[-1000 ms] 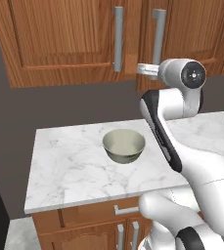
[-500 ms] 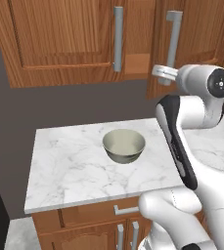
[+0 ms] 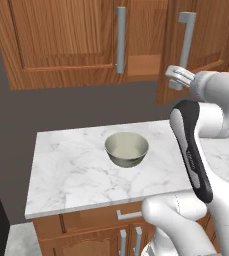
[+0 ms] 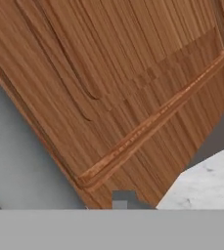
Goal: Open the cabinet. Pick the kiwi and tangerine from the cabinet and place them into the bowl. Then close the cabinet.
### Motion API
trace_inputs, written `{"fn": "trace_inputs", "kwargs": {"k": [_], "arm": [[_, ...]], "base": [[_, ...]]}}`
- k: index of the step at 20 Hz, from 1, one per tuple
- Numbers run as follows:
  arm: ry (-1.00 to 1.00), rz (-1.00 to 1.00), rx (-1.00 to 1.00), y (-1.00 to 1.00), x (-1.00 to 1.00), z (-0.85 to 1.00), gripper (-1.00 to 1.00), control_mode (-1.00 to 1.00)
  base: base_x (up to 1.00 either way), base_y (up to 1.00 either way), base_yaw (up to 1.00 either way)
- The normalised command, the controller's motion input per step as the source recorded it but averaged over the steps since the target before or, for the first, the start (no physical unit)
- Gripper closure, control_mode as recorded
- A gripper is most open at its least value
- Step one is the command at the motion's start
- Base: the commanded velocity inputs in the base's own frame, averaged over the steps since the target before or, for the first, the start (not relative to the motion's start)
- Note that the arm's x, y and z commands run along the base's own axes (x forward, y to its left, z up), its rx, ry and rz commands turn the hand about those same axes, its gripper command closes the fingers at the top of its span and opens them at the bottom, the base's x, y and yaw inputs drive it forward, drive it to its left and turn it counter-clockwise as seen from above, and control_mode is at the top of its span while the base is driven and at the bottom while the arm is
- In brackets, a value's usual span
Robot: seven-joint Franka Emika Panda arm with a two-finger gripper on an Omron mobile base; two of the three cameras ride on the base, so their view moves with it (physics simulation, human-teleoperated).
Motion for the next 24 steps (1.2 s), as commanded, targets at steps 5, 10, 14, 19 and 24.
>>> {"fn": "trace_inputs", "kwargs": {"k": [5,10,14,19,24], "arm": [[0.0,0.0,0.26,-1.0,0.0,0.0,1.0,-1.0],[0.0,0.1,0.33,-1.0,-0.01,0.01,1.0,-1.0],[0.0,0.12,0.29,-1.0,-0.03,0.02,1.0,-1.0],[0.0,0.1,0.27,-1.0,-0.04,0.01,1.0,-1.0],[0.0,0.09,0.15,-0.52,0.0,0.0,-1.0,-1.0]], "base": [[0.0,0.0,0.0],[0.0,0.0,0.0],[0.0,0.0,0.0],[0.0,0.0,0.0],[0.0,0.0,0.0]]}}
